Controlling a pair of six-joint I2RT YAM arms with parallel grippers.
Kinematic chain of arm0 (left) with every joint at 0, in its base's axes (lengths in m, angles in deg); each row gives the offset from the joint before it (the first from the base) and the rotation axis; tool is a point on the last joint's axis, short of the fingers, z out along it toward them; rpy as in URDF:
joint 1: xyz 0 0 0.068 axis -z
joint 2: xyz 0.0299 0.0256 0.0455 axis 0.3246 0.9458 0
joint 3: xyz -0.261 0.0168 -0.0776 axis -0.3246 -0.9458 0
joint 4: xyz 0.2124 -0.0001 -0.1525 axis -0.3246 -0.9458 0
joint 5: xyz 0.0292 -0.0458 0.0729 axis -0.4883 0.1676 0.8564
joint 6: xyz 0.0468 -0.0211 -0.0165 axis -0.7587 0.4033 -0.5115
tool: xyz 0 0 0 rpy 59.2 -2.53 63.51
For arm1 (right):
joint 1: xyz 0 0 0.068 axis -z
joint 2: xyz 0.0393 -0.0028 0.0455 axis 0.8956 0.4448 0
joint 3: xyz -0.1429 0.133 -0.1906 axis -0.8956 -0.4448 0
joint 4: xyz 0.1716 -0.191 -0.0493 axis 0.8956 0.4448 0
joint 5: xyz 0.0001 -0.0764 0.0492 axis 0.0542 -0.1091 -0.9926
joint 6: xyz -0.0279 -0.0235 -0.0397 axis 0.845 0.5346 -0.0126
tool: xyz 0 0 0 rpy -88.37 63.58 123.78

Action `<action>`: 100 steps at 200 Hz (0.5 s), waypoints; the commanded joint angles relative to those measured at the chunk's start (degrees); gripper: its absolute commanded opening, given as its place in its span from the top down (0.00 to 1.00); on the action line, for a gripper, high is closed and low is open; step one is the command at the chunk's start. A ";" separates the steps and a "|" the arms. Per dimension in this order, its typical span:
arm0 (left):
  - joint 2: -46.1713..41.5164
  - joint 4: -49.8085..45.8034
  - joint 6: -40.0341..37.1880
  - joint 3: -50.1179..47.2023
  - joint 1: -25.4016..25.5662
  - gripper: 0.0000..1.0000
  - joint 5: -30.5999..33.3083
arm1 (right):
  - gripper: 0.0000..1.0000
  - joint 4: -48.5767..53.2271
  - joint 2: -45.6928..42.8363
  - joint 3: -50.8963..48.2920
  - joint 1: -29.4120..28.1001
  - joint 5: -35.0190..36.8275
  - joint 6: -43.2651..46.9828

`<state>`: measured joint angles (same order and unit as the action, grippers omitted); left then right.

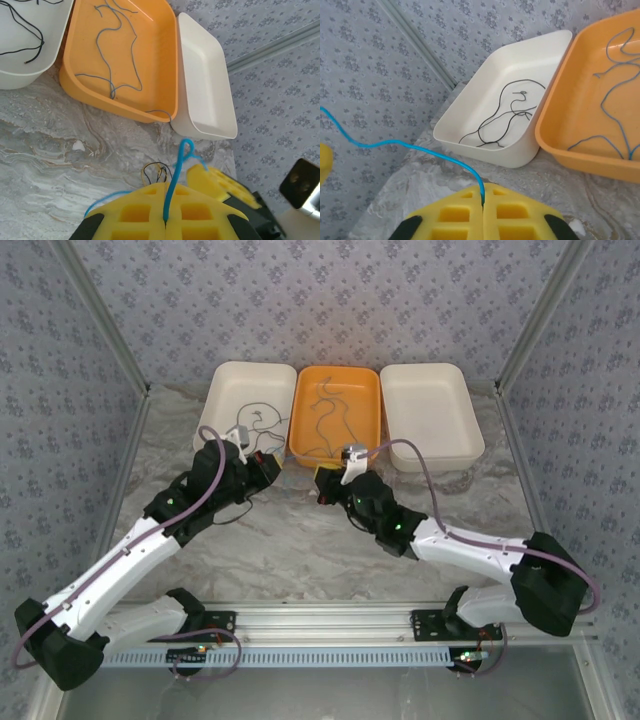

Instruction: Untangle the cables

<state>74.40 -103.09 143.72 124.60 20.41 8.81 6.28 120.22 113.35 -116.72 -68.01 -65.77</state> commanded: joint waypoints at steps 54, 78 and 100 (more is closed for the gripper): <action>-1.60 -5.04 -5.34 5.77 -1.84 1.00 -2.52 | 1.00 29.77 -3.43 8.54 1.93 -5.22 22.67; -0.97 -9.48 -9.40 9.01 -1.93 1.00 -2.60 | 1.00 40.76 -1.56 13.34 2.13 -4.84 31.52; -0.43 -13.70 -13.04 10.61 -1.90 1.00 -3.50 | 1.00 47.64 0.02 16.60 1.46 1.56 39.24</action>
<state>73.87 -111.48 136.64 131.79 18.92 6.16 40.00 118.74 126.25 -115.08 -72.42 -38.82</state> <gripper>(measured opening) 0.061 0.060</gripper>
